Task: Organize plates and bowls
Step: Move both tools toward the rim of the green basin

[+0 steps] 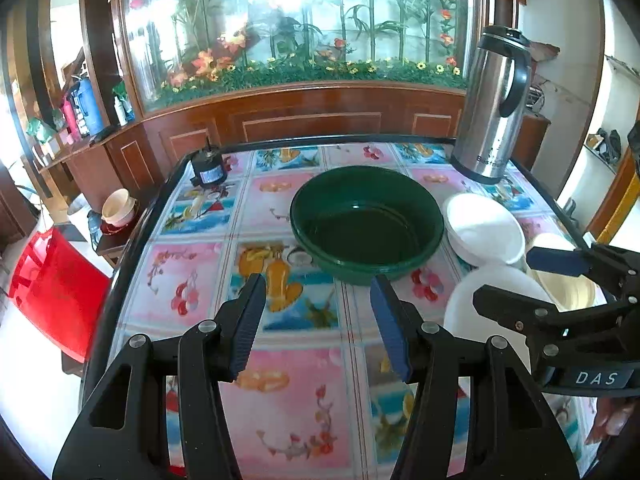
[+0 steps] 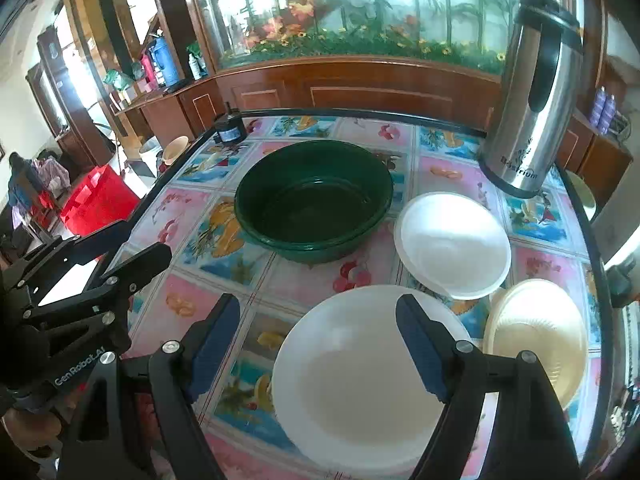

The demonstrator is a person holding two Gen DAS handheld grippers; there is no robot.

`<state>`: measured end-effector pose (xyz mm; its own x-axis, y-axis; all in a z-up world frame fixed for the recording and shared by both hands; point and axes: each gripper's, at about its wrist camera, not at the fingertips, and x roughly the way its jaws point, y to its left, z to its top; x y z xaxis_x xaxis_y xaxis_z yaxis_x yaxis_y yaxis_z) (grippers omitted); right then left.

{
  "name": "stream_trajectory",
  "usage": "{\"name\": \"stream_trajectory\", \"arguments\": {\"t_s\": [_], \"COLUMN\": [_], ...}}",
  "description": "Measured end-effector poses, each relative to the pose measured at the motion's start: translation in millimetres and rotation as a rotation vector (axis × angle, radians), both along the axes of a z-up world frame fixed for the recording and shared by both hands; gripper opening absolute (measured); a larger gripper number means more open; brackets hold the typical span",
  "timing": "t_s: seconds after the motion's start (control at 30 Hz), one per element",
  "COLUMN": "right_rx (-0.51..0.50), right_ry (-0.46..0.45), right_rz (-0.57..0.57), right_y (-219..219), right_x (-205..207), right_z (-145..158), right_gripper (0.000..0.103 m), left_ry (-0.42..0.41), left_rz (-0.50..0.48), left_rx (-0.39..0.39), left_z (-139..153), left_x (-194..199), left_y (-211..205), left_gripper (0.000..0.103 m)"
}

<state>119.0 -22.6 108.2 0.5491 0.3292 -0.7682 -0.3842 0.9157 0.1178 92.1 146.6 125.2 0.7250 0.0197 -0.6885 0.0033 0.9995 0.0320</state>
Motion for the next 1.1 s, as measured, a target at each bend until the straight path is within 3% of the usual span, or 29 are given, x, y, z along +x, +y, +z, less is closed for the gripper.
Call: {"name": "stream_trajectory", "arguments": {"t_s": [0.47,1.1], "right_rx": [-0.002,0.018], "right_ry": [0.05,0.08], "right_rz": [-0.058,-0.029], "right_y": [-8,-2], "right_x": [57,97], "right_z": [-9,-14], "right_gripper": [0.081,0.081], "left_ry": [0.048,0.102], "left_rz": [0.056,0.117], "left_rx": [-0.077,-0.089], "left_z": [-20,-39], "left_x": [67,100], "left_y": [9,27], "left_gripper": [0.055,0.055]}}
